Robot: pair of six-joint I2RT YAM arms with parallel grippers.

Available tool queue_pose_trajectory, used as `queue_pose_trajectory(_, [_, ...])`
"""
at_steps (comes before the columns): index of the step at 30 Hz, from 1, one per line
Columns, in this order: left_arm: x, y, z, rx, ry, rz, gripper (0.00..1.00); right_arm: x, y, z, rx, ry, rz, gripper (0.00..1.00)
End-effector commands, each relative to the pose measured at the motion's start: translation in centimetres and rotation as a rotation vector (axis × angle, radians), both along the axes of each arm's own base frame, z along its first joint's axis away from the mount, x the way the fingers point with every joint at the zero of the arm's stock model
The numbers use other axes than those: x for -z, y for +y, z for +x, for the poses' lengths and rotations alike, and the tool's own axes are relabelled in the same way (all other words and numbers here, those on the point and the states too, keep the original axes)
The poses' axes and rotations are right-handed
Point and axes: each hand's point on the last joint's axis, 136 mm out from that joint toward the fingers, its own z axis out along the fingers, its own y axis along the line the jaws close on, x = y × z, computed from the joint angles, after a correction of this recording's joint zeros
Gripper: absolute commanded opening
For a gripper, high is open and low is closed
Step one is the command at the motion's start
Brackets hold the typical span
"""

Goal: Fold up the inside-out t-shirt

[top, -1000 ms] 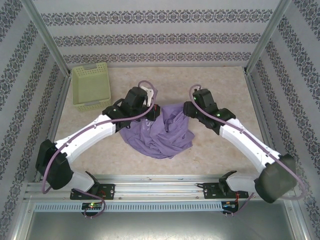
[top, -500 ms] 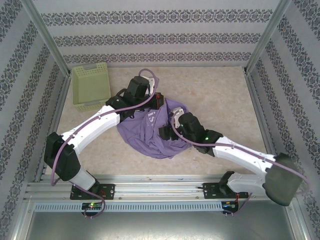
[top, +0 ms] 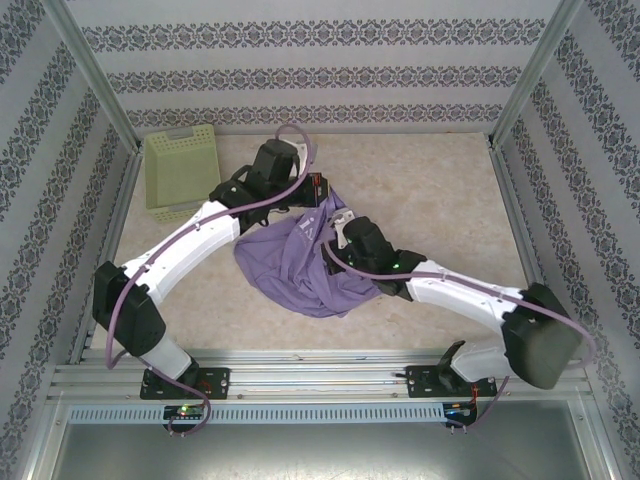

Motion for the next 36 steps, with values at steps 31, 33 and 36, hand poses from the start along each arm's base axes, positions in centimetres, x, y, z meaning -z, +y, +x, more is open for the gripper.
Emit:
queue_pose_trajectory(31, [16.4, 1.4, -8.7, 0.035, 0.067, 0.418, 0.68, -11.5, -9.6, -2.3, 0.251, -0.007, 0.233, 0.0])
queue_pose_trajectory(33, [17.0, 2.1, -7.8, 0.013, 0.084, 0.42, 0.52, -11.7, -10.5, -2.6, 0.272, -0.016, 0.22, 0.0])
queue_pose_trajectory(36, [16.2, 3.9, -6.2, -0.031, 0.085, 0.421, 0.23, -12.7, -11.6, -3.1, 0.292, -0.046, 0.205, 0.0])
